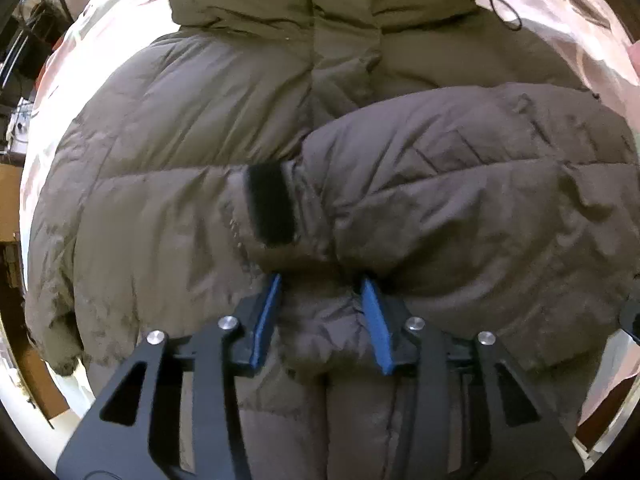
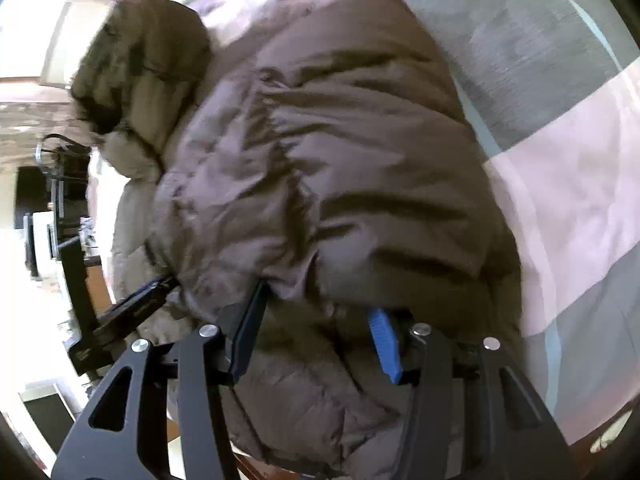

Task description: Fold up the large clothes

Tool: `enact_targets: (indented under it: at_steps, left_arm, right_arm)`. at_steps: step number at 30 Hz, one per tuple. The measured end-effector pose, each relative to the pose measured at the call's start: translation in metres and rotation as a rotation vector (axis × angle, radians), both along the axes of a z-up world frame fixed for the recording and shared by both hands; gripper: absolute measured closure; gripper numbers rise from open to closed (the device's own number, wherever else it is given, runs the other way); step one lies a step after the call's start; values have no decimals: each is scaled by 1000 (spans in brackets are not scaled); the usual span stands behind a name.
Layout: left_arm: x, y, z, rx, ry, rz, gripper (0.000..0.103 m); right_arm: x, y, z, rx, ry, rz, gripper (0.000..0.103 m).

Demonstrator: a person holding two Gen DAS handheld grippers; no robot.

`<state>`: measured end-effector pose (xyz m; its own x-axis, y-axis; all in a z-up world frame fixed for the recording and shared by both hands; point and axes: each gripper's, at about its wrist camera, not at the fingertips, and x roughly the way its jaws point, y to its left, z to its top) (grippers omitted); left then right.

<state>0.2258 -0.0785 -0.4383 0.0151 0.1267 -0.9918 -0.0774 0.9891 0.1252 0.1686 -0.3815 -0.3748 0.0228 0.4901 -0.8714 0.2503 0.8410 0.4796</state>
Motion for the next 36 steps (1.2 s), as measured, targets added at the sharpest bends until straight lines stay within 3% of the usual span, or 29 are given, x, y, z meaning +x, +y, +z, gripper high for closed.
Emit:
enact_targets:
  at_steps: [6, 11, 14, 16, 18, 20, 27, 32, 36]
  left_arm:
    - [38, -17, -21, 36, -7, -31, 61]
    - [70, -21, -13, 43, -42, -40, 61]
    - [70, -22, 1, 32, -72, -39, 59]
    - [66, -22, 12, 21, -99, -27, 51]
    - [61, -24, 21, 0, -132, -9, 33]
    - [60, -24, 26, -14, -143, -1, 29]
    - [54, -21, -5, -18, -62, 9, 28]
    - [79, -28, -22, 27, -53, -26, 25]
    - [85, -25, -28, 49, -43, -31, 19]
  right_arm:
    - [20, 16, -17, -27, 21, 44, 52]
    - [26, 22, -15, -37, 45, 80, 52]
    - [12, 22, 3, -48, 20, 116, 52]
    - [3, 22, 19, -40, -31, 128, 52]
    - [-3, 17, 31, -41, -80, 123, 52]
    - [-2, 12, 32, -62, -95, 109, 52]
    - [37, 13, -11, -124, -16, 62, 52]
    - [61, 18, -22, -154, -12, 83, 52]
    - [58, 25, -15, -163, -4, 120, 52]
